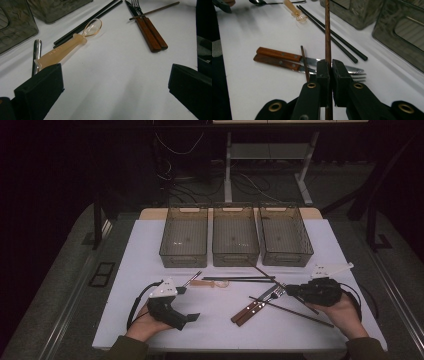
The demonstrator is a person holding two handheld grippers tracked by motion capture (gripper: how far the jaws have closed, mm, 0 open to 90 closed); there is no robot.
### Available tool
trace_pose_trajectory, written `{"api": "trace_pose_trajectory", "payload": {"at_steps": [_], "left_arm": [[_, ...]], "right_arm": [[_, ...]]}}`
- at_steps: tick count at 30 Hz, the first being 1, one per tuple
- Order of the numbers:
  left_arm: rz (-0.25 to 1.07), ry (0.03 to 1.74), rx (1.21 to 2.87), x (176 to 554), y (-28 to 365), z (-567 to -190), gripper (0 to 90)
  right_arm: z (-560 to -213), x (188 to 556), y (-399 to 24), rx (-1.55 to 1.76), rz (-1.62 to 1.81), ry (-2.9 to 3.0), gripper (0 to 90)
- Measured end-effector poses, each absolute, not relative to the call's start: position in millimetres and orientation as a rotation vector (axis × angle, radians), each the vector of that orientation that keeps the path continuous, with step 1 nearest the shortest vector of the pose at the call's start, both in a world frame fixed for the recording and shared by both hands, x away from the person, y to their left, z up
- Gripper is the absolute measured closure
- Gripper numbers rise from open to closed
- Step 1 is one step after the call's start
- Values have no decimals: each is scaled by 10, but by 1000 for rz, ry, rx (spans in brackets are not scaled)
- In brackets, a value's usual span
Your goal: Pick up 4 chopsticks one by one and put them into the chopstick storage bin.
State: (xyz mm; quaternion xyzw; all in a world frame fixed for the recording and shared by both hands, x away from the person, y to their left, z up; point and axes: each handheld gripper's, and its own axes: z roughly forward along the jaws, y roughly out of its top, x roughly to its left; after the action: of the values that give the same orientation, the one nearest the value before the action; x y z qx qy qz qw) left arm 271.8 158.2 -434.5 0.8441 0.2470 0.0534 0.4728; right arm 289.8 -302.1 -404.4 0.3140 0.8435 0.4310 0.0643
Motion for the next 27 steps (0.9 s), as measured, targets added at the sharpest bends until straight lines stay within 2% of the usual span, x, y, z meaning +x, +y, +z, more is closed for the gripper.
{"api": "trace_pose_trajectory", "payload": {"at_steps": [27], "left_arm": [[119,599,2061,2694,1568,-4346,0]], "right_arm": [[-3854,3134,-2424,937,1429,2486,849]]}}
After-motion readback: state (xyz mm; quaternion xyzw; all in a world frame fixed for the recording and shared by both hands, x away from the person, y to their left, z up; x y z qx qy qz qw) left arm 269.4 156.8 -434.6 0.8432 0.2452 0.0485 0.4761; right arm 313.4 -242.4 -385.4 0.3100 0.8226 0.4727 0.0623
